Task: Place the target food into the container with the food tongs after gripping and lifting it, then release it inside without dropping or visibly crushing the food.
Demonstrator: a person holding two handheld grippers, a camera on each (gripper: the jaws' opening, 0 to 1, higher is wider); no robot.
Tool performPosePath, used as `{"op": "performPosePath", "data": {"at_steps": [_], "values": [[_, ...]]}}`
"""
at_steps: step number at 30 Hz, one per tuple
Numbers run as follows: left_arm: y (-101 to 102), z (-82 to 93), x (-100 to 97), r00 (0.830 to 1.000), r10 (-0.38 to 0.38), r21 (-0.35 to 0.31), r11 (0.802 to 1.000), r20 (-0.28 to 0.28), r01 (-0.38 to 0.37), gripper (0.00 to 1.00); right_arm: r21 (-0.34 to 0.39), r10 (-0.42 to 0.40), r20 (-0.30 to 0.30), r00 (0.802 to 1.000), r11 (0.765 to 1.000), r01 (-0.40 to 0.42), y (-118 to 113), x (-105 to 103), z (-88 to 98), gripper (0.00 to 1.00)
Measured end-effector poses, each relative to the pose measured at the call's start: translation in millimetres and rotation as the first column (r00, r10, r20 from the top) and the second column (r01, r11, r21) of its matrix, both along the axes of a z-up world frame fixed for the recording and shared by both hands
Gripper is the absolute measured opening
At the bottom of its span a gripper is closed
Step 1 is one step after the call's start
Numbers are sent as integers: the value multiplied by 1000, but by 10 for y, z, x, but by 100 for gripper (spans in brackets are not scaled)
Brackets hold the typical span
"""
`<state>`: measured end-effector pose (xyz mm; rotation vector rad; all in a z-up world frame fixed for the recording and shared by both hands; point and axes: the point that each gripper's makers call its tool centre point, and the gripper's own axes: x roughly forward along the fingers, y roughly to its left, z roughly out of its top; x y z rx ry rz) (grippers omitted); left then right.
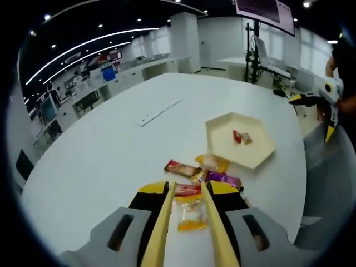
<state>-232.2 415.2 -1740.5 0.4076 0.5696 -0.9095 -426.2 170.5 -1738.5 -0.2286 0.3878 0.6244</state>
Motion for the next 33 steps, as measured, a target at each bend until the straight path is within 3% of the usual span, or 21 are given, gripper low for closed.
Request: {"op": "performPosePath", "data": {"at_steps": [11,17,18,33], "values": [[141,-360,60,994,109,10,994,-31,-108,24,-5,-1,-6,1000,1000,1,-5,3,-18,99],[116,-574,37,986,145,-6,989,-80,-146,24,-5,-3,-5,1000,1000,3,-4,5,-17,99],[143,-630,40,983,161,17,987,-83,-160,25,-5,-4,-6,1000,1000,4,-7,7,-18,99],[143,-832,53,969,201,57,979,-144,-195,25,-10,-7,-9,1000,1000,7,-16,10,-28,99]]}}
